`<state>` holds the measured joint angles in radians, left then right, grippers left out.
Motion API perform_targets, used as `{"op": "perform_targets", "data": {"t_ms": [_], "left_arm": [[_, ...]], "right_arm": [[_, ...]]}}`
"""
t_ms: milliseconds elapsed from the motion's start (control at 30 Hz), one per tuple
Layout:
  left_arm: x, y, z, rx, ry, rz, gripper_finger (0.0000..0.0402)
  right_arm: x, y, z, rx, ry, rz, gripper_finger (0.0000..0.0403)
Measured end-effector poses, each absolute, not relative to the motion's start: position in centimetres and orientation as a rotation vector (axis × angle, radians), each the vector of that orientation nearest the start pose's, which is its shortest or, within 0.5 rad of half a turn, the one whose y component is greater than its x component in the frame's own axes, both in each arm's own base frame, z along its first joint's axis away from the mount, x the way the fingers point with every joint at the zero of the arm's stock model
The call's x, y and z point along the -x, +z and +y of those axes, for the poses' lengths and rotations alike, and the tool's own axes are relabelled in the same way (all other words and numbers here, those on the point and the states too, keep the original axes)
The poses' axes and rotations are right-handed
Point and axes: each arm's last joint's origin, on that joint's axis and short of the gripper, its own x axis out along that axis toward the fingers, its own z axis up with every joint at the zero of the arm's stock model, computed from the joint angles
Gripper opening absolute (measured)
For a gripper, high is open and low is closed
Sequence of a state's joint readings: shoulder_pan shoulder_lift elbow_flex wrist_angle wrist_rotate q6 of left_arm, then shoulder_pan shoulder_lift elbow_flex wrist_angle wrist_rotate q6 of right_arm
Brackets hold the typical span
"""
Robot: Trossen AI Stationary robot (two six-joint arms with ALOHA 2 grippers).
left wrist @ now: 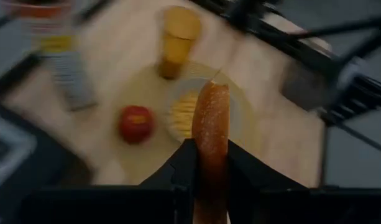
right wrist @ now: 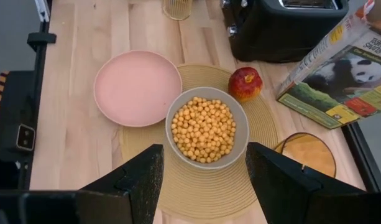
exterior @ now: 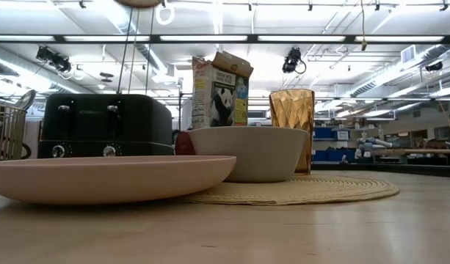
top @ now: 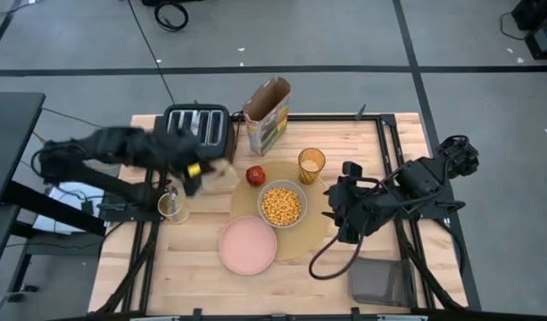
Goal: Arrange a breakfast setting
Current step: Put the bread on the pink plate
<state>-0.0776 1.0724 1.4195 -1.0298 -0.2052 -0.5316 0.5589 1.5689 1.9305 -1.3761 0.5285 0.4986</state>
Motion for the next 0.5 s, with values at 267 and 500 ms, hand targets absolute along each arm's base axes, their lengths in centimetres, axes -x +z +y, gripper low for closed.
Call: {"op": "perform_targets", "data": {"t_ms": [267,500], "left_arm": [[-23.1,37.4,-8.6,0.424,0.186,0.816,0.0059],[-26.7,33.0,-14.6,0.448,0.147,0.904,0.0059]], "right_arm": [[-23.5,43.1,14.4,0.076,-0.151,0.844,0.0233],[-22.7,43.1,15.7,0.044,-0.121,0.835,0.0233]]}}
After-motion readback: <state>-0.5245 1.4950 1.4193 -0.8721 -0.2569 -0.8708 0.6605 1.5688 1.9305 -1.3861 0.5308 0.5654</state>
